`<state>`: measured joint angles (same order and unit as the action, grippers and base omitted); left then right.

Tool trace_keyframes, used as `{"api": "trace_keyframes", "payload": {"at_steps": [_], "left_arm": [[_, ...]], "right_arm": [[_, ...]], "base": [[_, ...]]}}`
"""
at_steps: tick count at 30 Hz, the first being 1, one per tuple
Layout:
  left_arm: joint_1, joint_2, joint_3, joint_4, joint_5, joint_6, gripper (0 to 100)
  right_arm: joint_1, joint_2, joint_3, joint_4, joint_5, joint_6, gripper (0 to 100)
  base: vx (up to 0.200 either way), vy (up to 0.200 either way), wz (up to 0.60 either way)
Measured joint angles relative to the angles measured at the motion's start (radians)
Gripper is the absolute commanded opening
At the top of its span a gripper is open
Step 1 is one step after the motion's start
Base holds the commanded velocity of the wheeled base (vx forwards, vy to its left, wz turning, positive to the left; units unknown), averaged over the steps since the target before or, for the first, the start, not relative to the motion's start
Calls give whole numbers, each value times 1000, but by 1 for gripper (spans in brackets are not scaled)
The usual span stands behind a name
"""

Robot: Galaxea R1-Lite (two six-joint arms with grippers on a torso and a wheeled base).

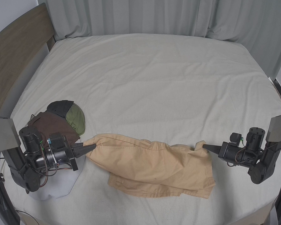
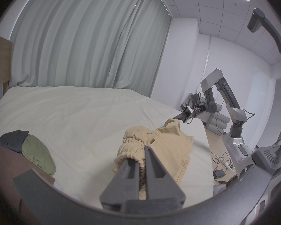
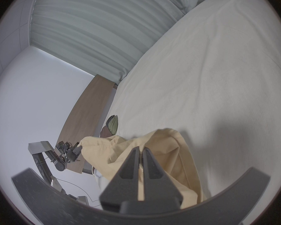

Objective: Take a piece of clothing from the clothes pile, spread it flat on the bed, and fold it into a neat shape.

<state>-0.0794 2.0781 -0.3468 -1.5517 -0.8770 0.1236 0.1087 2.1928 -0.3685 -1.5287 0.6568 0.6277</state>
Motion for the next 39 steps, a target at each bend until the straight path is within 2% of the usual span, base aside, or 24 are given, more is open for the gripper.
{"api": "trace_keyframes", "payload": {"at_steps": [9,15,22,32,33,39], "left_arm": [[32,6,-24,0,2,-21,0],[54,22,-33,0,3,-30,0],[65,44,-36,0,1,-28,0],[62,53,-17,0,-3,-18,0],[61,53,-16,0,-3,-18,0],[60,53,-15,0,-3,-18,0]], "right_arm": [[-9,-26,72,-11,24,-18,0],[-3,-40,144,-11,60,-110,0],[37,-35,217,-11,66,-214,0],[70,-10,219,-12,65,-239,0],[69,-9,217,-13,65,-238,100],[73,-5,188,-13,61,-230,100]], "base": [[0,0,0],[0,0,0],[0,0,0],[0,0,0],[0,0,0],[0,0,0]]}}
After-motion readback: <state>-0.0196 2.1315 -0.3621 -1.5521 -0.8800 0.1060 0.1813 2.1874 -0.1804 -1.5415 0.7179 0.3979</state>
